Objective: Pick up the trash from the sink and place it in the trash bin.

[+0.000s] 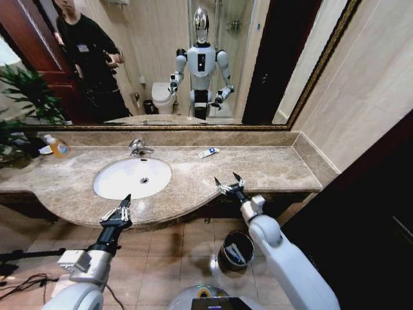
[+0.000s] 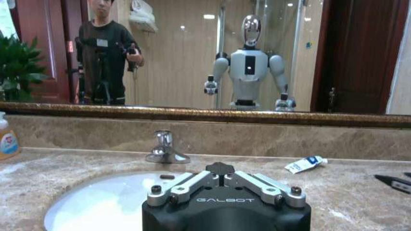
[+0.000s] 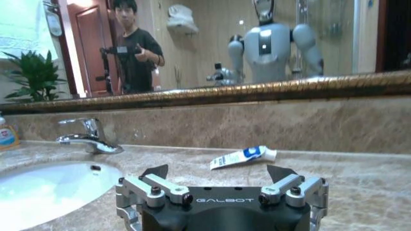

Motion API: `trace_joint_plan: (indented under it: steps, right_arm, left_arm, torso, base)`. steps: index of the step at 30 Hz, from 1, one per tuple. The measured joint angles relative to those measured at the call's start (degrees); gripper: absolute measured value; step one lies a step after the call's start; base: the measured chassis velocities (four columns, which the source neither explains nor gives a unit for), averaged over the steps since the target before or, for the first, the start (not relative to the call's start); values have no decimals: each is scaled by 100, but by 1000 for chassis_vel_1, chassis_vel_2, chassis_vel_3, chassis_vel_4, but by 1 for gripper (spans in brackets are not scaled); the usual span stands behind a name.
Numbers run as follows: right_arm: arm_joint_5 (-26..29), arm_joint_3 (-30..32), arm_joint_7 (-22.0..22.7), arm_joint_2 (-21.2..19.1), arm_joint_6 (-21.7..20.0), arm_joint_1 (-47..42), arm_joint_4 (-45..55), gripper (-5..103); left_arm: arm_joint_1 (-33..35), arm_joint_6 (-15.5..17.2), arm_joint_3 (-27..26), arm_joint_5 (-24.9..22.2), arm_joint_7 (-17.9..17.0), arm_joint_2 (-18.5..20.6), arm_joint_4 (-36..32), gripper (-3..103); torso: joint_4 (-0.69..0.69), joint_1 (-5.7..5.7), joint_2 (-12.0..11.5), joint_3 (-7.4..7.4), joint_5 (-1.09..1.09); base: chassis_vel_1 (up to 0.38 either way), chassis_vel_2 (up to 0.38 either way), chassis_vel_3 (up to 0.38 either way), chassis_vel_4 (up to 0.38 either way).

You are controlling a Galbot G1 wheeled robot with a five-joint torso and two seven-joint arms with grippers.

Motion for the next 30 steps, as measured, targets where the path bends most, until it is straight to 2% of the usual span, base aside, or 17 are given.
trace_joint_plan:
  steps: [5, 10, 16, 30]
  right_arm:
    - [345, -357, 156, 83, -273, 851, -630, 100]
    - [348, -640, 248, 225, -304, 1530, -1199, 100]
    - [304, -976, 407, 621, -376, 2468, -2452, 100]
    - [52, -962, 190, 1205, -321, 3439, -3975, 100]
  left_arm:
    - [0, 0, 0, 0, 2, 0, 0, 0]
    - [0, 0, 0, 0, 1, 0, 0, 0]
    - [0, 0, 0, 0, 0, 0, 0, 0]
    - [0, 0, 0, 0, 0, 0, 0, 0]
  torso:
    - [0, 0, 0, 0, 0]
    - [0, 0, 0, 0, -1]
    - [0, 0, 0, 0, -2]
    - [0, 0, 0, -1, -2]
  base:
    - [0, 0, 0, 0]
    - [0, 0, 0, 0]
    - [0, 0, 0, 0]
    - [0, 0, 0, 0]
